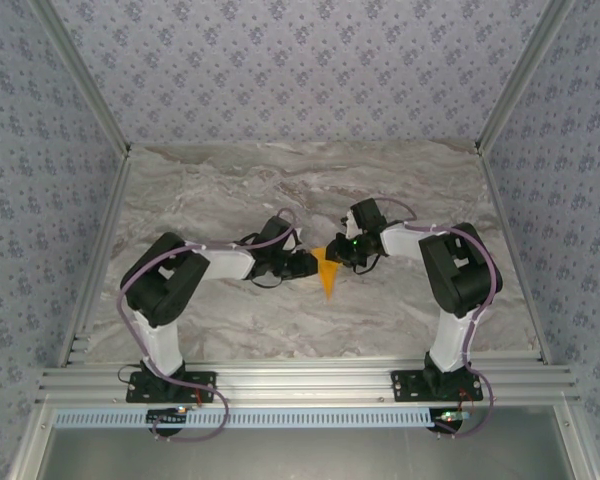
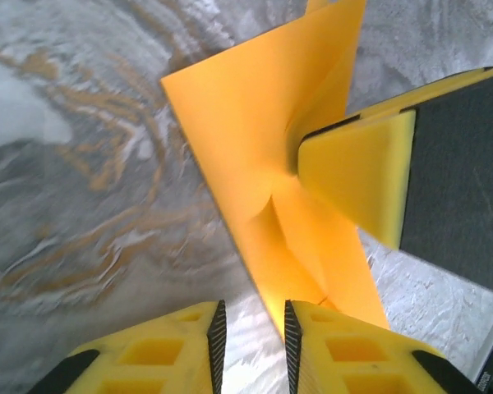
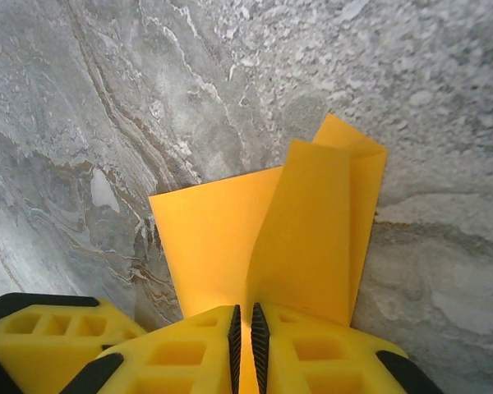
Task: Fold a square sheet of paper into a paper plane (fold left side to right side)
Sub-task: Fold the wing for the fifth time at the center of the table.
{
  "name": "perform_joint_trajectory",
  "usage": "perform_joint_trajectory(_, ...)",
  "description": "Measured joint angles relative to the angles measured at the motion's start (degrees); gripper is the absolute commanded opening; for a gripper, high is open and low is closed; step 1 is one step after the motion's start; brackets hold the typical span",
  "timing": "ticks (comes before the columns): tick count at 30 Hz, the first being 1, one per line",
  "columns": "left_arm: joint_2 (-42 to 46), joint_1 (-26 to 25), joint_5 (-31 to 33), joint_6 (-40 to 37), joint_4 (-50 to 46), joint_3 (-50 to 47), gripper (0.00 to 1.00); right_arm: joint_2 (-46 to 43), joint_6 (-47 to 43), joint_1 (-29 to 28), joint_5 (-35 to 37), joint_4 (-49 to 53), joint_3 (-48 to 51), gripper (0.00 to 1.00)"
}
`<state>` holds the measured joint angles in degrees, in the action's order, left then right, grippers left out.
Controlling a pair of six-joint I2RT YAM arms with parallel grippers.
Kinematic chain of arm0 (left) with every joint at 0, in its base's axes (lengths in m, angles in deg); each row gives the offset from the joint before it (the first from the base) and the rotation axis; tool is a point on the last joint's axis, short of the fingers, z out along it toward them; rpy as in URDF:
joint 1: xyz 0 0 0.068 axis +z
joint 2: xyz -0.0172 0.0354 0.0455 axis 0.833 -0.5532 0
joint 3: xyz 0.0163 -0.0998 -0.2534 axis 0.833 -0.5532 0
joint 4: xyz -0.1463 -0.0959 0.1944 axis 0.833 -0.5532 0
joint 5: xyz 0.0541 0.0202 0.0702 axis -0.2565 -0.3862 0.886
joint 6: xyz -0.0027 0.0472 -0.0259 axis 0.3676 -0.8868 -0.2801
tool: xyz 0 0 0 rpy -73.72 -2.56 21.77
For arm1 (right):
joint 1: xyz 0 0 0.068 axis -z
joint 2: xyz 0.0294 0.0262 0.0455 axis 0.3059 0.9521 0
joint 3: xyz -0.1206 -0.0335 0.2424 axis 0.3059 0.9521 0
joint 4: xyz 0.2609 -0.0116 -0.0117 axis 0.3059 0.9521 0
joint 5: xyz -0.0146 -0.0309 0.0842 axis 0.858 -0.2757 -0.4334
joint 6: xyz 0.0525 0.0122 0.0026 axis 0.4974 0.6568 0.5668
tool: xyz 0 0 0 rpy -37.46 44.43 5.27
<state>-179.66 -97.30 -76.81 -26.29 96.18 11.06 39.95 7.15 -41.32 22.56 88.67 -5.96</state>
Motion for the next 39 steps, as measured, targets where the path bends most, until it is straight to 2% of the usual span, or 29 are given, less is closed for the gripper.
perform_joint_trajectory(2, 2.10, 0.00, 0.46, -0.24, -2.08, -0.31, 0.28, 0.00, -0.02, 0.11, -0.13, -0.09, 0.04, 0.18)
perform_joint_trajectory(7, 7.48, -0.61, -0.20, -0.24, -4.15, -0.46, 0.19, 0.00, -0.20, 0.13, -0.28, -0.22, 0.09, 0.18)
perform_joint_trajectory(11, 9.09, -3.08, -2.40, 0.85, -3.65, -0.31, 0.17, 0.00, -0.22, 0.13, -0.31, -0.22, 0.09, 0.18)
perform_joint_trajectory(19, 5.44, -7.91, -4.83, 2.86, -2.51, 3.56, 0.15, 0.00, -0.22, 0.11, -0.44, -0.22, 0.09, 0.18)
perform_joint_trajectory(39, -1.31, -8.76, -5.09, 4.59, -1.77, 3.50, 0.15, 0.00, -0.68, 0.11, -0.42, -0.17, 0.07, 0.18)
